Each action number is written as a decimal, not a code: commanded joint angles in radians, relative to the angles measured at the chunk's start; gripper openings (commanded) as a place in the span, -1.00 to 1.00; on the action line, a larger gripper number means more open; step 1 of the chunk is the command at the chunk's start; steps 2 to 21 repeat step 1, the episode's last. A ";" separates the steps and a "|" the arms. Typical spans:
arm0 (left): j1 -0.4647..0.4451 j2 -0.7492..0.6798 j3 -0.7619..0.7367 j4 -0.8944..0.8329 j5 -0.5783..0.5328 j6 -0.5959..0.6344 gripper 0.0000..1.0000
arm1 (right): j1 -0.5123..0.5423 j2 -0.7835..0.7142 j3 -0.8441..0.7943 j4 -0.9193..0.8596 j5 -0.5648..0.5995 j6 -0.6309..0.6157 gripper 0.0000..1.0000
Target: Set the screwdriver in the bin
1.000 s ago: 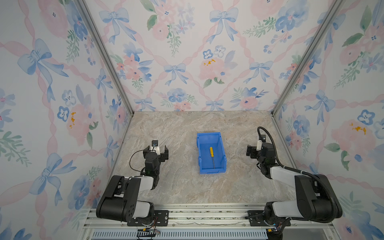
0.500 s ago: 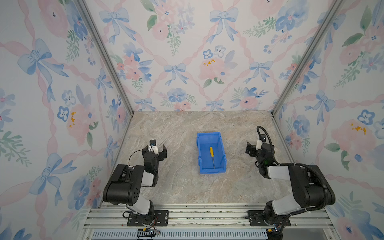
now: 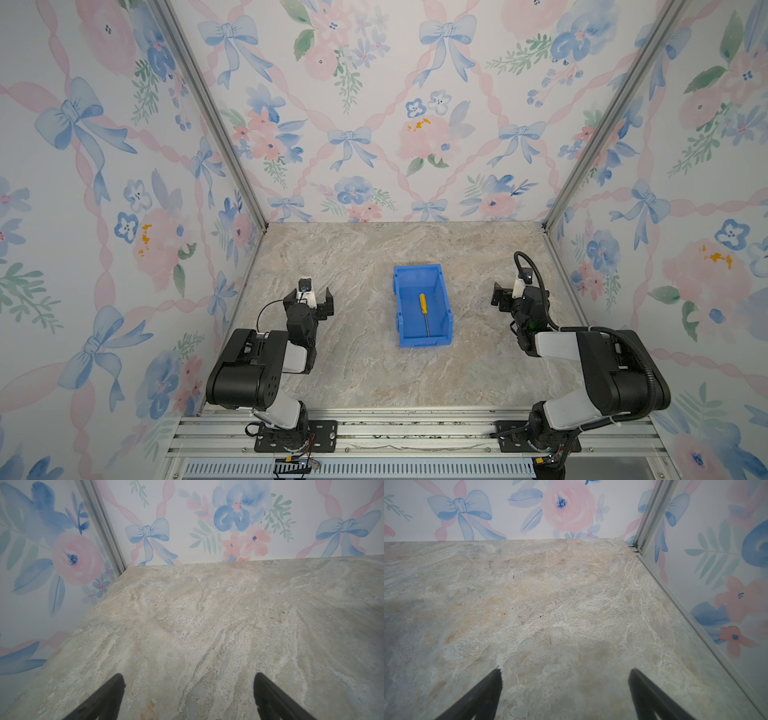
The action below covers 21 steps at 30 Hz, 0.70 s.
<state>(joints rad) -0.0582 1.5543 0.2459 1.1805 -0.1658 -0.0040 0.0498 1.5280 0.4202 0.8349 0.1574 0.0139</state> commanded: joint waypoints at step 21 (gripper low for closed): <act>0.008 0.006 0.000 0.010 0.026 -0.016 0.95 | 0.008 0.011 -0.012 0.035 0.010 -0.004 0.94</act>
